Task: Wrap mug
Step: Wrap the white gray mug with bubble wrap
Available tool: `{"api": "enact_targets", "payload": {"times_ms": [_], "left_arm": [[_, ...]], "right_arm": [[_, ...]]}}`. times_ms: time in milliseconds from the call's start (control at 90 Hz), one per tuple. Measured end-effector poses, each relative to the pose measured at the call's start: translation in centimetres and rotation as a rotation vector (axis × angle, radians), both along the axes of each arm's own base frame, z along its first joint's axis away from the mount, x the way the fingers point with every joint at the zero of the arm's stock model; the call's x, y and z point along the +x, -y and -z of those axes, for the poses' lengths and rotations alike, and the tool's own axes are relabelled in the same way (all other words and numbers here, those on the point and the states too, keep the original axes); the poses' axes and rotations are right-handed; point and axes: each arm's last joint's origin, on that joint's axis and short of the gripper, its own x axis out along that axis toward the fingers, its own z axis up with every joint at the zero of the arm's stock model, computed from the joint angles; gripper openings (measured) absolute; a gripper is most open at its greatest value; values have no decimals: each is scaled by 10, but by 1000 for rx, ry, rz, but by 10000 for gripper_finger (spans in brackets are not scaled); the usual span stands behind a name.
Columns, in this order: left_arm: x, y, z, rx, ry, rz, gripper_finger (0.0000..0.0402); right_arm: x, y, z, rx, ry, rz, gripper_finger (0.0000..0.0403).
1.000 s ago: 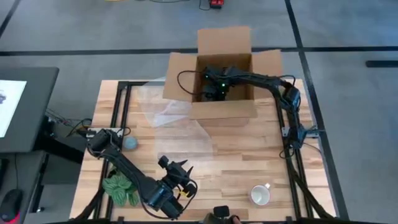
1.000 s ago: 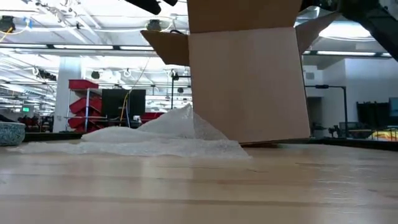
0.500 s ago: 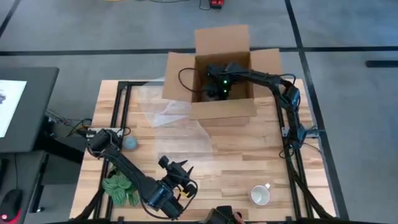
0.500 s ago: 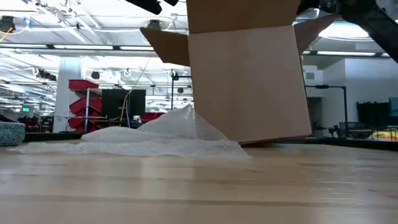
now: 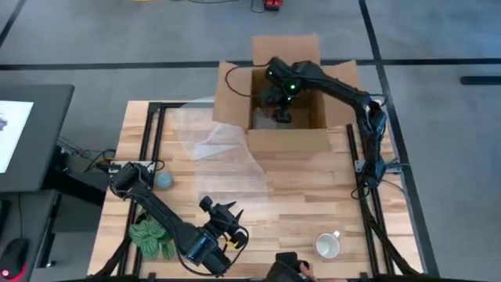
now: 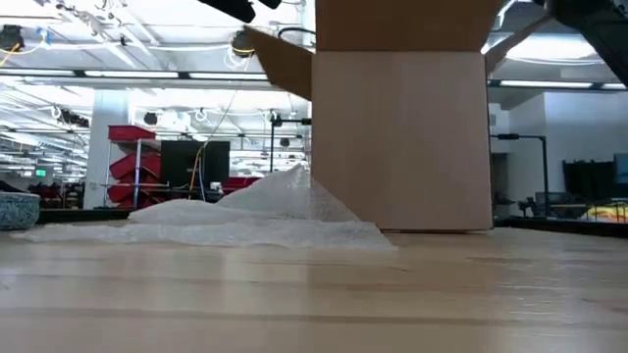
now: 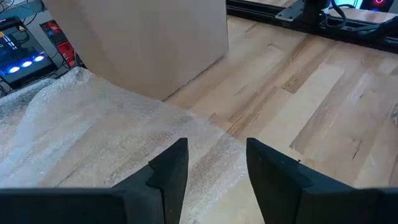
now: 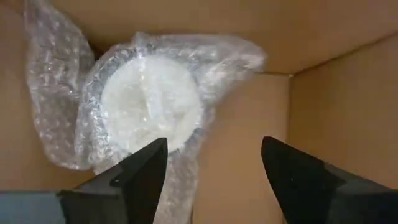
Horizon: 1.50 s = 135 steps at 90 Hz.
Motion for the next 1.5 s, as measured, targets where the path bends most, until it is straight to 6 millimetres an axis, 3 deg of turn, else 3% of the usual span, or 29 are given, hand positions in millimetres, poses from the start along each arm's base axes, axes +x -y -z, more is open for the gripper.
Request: {"api": "enact_targets", "payload": {"times_ms": [533, 733, 900, 1033, 1156, 1500], "left_arm": [[0, 0, 0, -3, 3, 0, 141], [0, 0, 0, -3, 3, 0, 141], [0, 0, 0, -3, 3, 0, 141], [0, 0, 0, -3, 3, 0, 141], [0, 0, 0, -2, 3, 0, 140], [7, -9, 0, -1, 5, -28, 141]], "right_arm": [[-66, -5, -83, -178, 227, 49, 249], [-101, -19, -128, -284, 421, 52, 249], [-124, -36, -155, -292, 564, 23, 249], [-131, -56, -168, -199, 683, -89, 249], [-122, -82, -173, -98, 750, -242, 249], [-92, -179, -180, -90, 769, -588, 249]]}}
